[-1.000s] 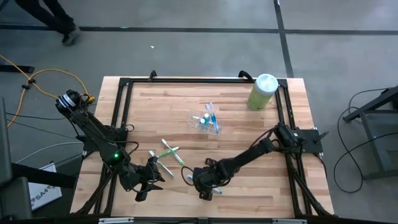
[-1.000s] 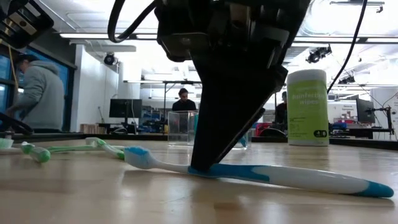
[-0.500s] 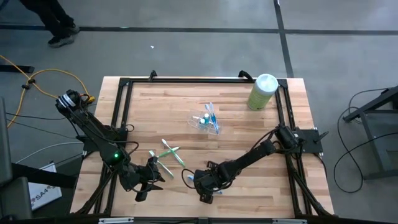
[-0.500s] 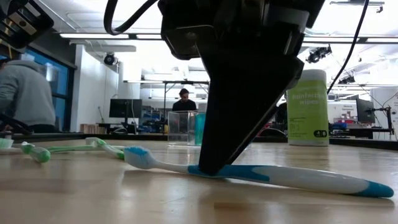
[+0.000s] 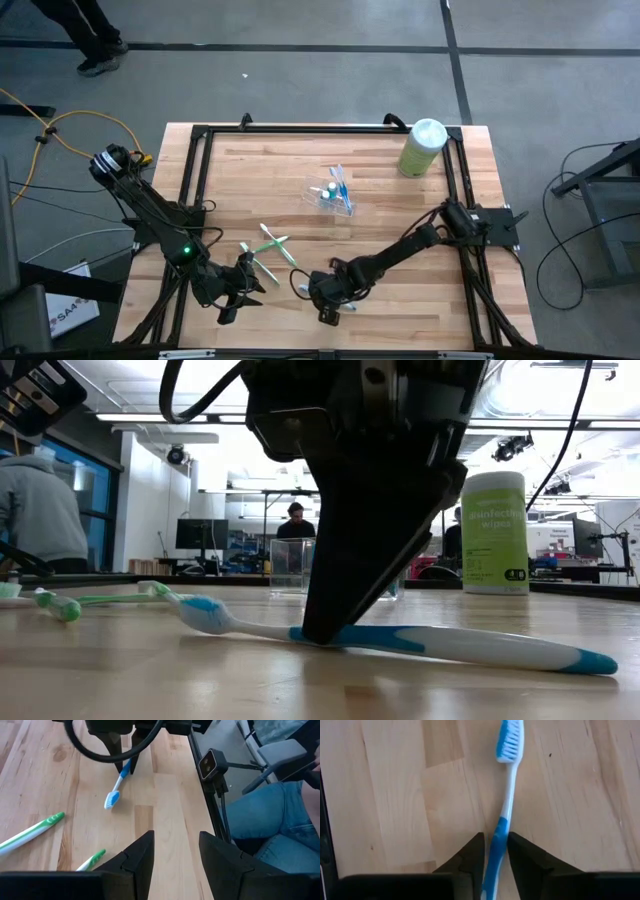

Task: Pick & Place toothbrushing station
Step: Put the blue toothbrush into the transparent organizer

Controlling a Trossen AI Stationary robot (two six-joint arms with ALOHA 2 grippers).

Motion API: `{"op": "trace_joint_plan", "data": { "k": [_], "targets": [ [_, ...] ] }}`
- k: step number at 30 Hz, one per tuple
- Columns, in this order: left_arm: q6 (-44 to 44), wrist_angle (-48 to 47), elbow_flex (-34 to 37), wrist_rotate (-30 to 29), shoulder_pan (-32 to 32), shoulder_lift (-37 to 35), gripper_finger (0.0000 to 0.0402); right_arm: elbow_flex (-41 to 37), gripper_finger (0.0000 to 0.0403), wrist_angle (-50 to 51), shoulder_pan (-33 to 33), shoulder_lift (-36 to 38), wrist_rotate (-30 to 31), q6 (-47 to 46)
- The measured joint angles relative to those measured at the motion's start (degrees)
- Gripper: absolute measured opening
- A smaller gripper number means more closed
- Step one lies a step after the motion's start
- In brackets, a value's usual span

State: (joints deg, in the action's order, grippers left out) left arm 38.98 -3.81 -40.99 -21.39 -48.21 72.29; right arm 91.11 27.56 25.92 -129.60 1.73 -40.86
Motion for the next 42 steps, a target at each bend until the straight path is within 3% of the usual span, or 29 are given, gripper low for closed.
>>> {"op": "trace_joint_plan", "data": {
  "k": [10, 20, 31, 42],
  "targets": [
    [0.0, 0.0, 0.0, 0.0, 0.0, 0.0, 0.0152, 0.0, 0.0013, -0.4, -1.2, 0.0, -2.7, 0.6],
    [0.0, 0.0, 0.0, 0.0, -1.9, 0.0, 0.0152, -0.1, 0.0008, -1.1, -1.3, 0.0, -1.9, 3.2],
    [0.0, 0.0, 0.0, -0.1, -2.4, 0.0, 0.0152, -0.3, 0.0005, -5.0, -1.1, 1.7, 7.6, 4.8],
    [0.0, 0.0, 0.0, -0.1, -2.4, 0.0, 0.0152, -0.3, 0.0005, -0.5, -1.1, 6.1, 18.1, 5.9]
  ]
}}
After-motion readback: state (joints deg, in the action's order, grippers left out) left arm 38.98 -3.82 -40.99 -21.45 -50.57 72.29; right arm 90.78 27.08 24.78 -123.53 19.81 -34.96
